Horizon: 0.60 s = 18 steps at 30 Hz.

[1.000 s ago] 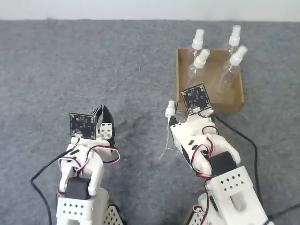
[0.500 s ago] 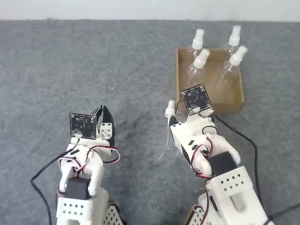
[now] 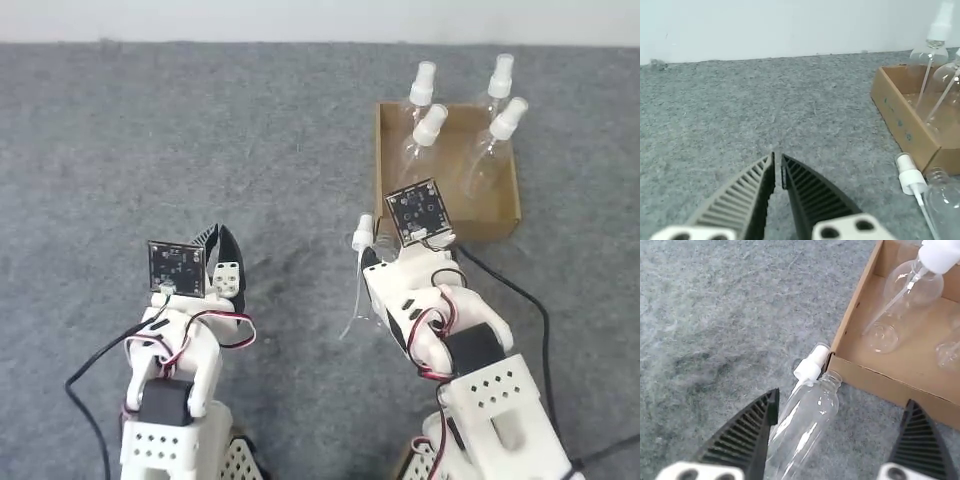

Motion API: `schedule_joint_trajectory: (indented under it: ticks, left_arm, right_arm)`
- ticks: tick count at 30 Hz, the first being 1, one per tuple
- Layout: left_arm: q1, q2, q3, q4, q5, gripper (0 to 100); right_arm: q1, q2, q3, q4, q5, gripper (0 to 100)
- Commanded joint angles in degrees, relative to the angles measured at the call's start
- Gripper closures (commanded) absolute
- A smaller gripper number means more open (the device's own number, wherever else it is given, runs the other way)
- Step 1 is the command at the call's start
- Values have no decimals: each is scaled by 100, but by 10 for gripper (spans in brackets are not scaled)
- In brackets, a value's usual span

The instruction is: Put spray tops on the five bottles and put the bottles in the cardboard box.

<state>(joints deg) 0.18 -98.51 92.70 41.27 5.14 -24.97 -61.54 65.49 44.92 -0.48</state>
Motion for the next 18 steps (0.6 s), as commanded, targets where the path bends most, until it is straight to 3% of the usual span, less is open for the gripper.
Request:
schedule_joint_trajectory:
  ticks: [1,14,18]
  left_arm:
    - [26,-79,-66,-185,-53,988]
    - [26,-79,-66,-185,-53,988]
    - [26,-79,-57,-185,-53,988]
  right_arm:
    - [-4,-22,-88,-189,-35,680]
    - [-31,75,-167,-145,-255,680]
    - [-4,971,-1090,505,-475,680]
